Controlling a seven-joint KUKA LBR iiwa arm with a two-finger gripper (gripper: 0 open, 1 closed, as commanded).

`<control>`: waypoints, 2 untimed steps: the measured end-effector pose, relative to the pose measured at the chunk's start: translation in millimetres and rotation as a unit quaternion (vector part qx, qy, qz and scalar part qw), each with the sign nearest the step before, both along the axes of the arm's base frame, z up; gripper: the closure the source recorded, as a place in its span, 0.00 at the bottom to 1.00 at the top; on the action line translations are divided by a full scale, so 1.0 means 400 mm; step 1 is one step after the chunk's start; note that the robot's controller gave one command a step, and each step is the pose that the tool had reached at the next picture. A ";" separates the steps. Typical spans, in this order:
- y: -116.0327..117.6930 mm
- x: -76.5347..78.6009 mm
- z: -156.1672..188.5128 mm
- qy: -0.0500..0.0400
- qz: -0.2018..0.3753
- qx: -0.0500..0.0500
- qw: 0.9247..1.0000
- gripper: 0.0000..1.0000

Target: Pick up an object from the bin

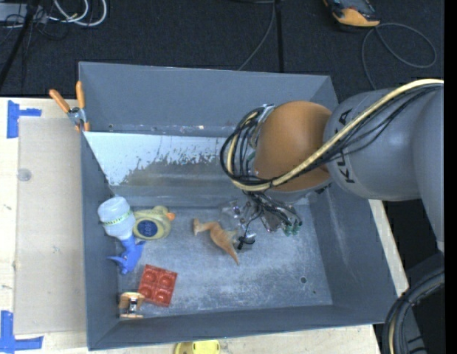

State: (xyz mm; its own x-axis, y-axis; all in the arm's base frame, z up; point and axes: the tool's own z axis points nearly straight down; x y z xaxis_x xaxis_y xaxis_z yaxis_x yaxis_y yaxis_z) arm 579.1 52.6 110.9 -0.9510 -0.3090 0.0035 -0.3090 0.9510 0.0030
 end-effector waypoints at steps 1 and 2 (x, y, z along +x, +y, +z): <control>0.012 0.005 0.152 -0.002 -0.010 0.001 1.000 1.00; -0.018 0.010 0.236 -0.002 -0.007 0.001 1.000 1.00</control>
Offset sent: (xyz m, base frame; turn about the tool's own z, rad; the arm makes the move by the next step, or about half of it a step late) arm 0.0033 -0.0105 0.0959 0.0125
